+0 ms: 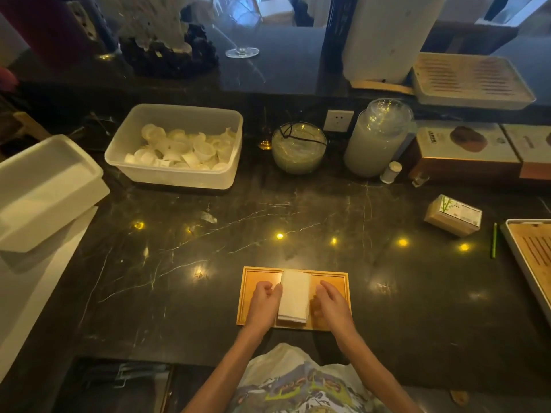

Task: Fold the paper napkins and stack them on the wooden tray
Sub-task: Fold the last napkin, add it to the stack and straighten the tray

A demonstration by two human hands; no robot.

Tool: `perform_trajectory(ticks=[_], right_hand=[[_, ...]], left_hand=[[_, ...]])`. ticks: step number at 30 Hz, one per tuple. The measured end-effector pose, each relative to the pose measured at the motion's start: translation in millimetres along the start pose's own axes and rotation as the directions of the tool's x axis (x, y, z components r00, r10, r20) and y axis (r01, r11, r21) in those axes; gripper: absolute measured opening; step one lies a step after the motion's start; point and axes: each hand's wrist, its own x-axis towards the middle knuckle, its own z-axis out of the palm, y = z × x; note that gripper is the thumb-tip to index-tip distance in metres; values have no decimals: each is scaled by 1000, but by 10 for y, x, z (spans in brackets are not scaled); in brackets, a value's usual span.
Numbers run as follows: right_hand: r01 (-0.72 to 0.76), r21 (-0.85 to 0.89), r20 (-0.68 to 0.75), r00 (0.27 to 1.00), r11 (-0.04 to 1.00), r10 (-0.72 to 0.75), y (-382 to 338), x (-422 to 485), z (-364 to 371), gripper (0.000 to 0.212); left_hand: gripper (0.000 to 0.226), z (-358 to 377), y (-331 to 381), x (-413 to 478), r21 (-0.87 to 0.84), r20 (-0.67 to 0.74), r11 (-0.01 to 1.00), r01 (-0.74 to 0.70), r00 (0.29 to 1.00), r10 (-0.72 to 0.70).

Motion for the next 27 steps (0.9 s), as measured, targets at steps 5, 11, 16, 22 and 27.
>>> perform_trajectory(ticks=[5, 11, 16, 22, 27], right_hand=[[39, 22, 162, 986, 999, -42, -46, -33, 69, 51], [58, -16, 209, 976, 998, -53, -29, -14, 131, 53], [70, -71, 226, 973, 995, -52, 1, 22, 133, 56], [31, -68, 188, 982, 997, -18, 46, 87, 116, 65], [51, -83, 210, 977, 995, -32, -48, 132, 109, 67]], left_hand=[[42, 98, 8, -88, -22, 132, 1000, -10, 991, 13], [42, 116, 19, -42, 27, 121, 1000, -15, 993, 12], [57, 100, 0, -31, 0, 184, 999, 36, 982, -35], [63, 100, 7, 8, -41, 225, 996, 77, 972, -66], [59, 103, 100, 4, -94, 257, 989, 113, 963, -85]])
